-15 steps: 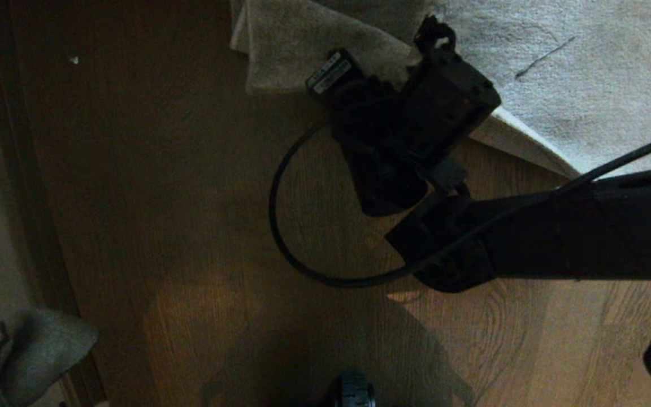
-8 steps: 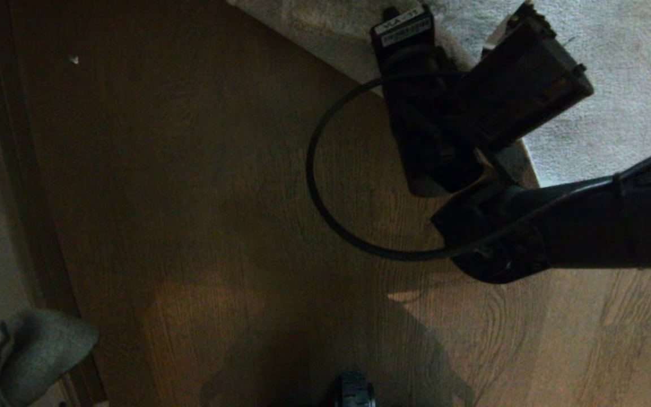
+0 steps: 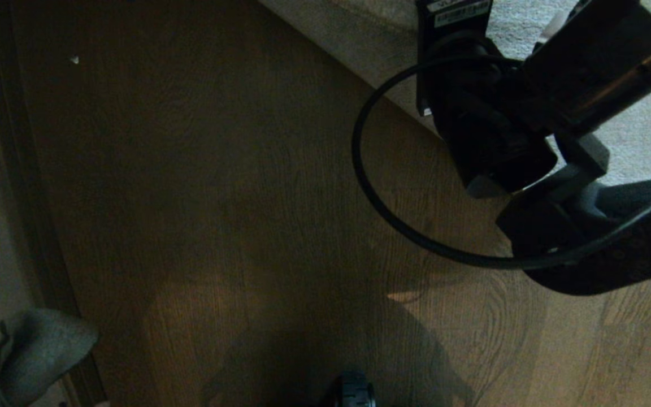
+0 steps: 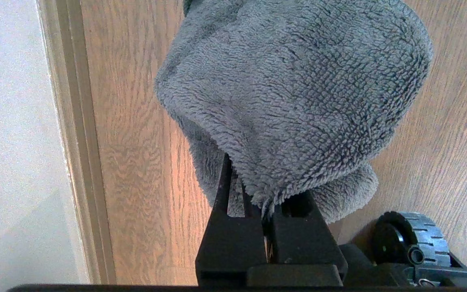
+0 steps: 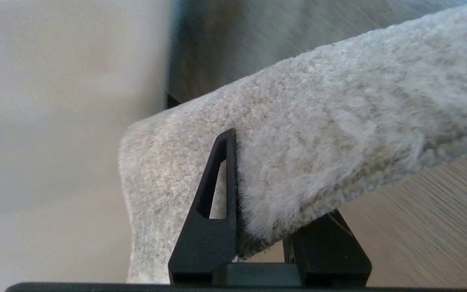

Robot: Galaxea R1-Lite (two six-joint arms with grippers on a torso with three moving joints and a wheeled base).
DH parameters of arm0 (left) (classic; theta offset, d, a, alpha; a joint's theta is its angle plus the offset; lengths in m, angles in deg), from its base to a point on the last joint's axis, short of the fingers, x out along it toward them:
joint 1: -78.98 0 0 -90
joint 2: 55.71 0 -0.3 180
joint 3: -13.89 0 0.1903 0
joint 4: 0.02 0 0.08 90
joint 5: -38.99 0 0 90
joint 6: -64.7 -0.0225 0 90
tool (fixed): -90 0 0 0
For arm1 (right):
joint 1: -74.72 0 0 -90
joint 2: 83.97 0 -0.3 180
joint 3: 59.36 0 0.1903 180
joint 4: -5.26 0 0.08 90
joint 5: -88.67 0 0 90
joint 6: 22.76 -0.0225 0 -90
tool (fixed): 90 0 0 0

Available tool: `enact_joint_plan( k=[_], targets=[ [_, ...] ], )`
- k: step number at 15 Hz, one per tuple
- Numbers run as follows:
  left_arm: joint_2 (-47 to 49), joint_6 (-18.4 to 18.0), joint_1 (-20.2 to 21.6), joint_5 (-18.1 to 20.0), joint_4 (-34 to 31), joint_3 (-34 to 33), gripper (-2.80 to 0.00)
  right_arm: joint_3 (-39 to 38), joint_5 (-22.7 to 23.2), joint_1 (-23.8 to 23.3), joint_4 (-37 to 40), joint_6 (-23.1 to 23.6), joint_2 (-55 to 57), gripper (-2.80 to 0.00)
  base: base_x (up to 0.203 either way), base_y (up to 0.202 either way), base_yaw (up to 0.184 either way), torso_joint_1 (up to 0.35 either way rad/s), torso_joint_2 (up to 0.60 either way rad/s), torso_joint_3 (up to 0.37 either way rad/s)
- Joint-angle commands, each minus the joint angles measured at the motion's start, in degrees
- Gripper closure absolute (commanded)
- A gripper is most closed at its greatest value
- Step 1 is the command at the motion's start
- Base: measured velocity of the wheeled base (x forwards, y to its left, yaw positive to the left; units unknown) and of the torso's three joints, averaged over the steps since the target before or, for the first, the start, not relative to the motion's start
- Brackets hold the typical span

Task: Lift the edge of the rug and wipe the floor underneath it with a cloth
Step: Lift up the carpet

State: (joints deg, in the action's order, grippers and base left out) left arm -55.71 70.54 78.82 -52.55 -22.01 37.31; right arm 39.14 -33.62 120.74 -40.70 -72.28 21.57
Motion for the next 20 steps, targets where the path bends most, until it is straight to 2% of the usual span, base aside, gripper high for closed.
enact_joint_plan(
  k=[1, 4, 5, 7, 9, 12, 16, 20],
  targets=[
    [0.0, 0.05, -0.02, -0.05, 0.03, 0.03, 0.0, -2.78, -0.12, -0.03, 1.47, -0.56, -3.19, 0.0, 0.0, 0.0, 0.0, 0.0, 0.0, 0.0],
    [0.0, 0.05, -0.02, -0.05, 0.03, -0.05, 0.0, -4.47, 3.77, -0.05, 8.3, -3.52, -5.8, 0.0, 0.0, 0.0, 0.0, 0.0, 0.0, 0.0],
    [0.0, 0.05, 0.07, -0.05, 0.03, 0.04, 0.0, -4.08, 6.19, -0.05, 9.32, -3.92, -5.87, 0.0, 0.0, 0.0, 0.0, 0.0, 0.0, 0.0],
    [0.0, 0.05, -0.02, -0.05, 0.03, 0.04, 0.0, -1.16, 7.7, -0.05, 9.35, -3.58, -4.62, 0.0, 0.0, 0.0, 0.0, 0.0, 0.0, 0.0],
    [0.0, 0.05, -0.02, -0.05, 0.03, 0.04, 0.0, 3.42, 9.89, -0.05, 9.41, -1.55, -2.51, 0.0, 0.0, 0.0, 0.0, 0.0, 0.0, 0.0],
    [0.0, 0.05, 0.07, -0.05, 0.03, 0.03, 0.0, 7.74, 19.78, -0.05, 9.82, 3.17, -0.04, 0.0, 0.0, 0.0, 0.0, 0.0, 0.0, 0.0],
    [0.0, 0.05, 0.07, -0.05, 0.03, 0.04, 0.0, 13.36, 29.48, 0.03, 11.29, 7.22, 2.11, 0.0, 0.0, 0.0, 0.0, 0.0, 0.0, 0.0],
    [0.0, 0.05, -0.02, -0.05, 0.03, -0.05, 0.0, 19.04, 31.53, 0.04, 14.15, 8.3, 2.48, 0.0, 0.0, 0.0, 0.0, 0.0, 0.0, 0.0]
  ],
)
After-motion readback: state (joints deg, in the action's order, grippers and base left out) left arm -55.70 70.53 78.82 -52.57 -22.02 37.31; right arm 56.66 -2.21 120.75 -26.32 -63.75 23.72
